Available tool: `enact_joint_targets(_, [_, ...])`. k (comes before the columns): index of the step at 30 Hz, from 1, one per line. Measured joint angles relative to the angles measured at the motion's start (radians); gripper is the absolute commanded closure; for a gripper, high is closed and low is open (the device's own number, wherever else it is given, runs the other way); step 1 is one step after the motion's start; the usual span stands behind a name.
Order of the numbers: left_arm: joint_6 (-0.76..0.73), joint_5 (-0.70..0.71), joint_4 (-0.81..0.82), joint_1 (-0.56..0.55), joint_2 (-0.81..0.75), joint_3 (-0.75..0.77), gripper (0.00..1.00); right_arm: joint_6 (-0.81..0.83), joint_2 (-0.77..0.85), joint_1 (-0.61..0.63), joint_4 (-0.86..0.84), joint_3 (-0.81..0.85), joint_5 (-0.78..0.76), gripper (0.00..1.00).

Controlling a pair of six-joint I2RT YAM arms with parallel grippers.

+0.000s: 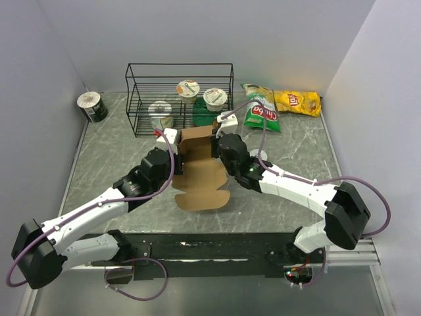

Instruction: Fold the paper box

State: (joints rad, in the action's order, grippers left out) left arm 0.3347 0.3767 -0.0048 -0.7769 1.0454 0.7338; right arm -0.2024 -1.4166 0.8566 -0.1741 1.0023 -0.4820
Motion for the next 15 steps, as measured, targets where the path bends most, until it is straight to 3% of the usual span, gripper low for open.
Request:
enact_joint_targets(4, [0.000, 0.003, -0.002, -0.002, 0.001, 0.001, 0.99, 0.019, -0.019, 0.007, -0.016, 0.000, -0.036, 1.00])
enact_joint_targets(15, [0.000, 0.018, -0.001, -0.002, 0.024, 0.006, 0.99, 0.027, -0.049, 0.026, -0.052, 0.000, -0.100, 1.00])
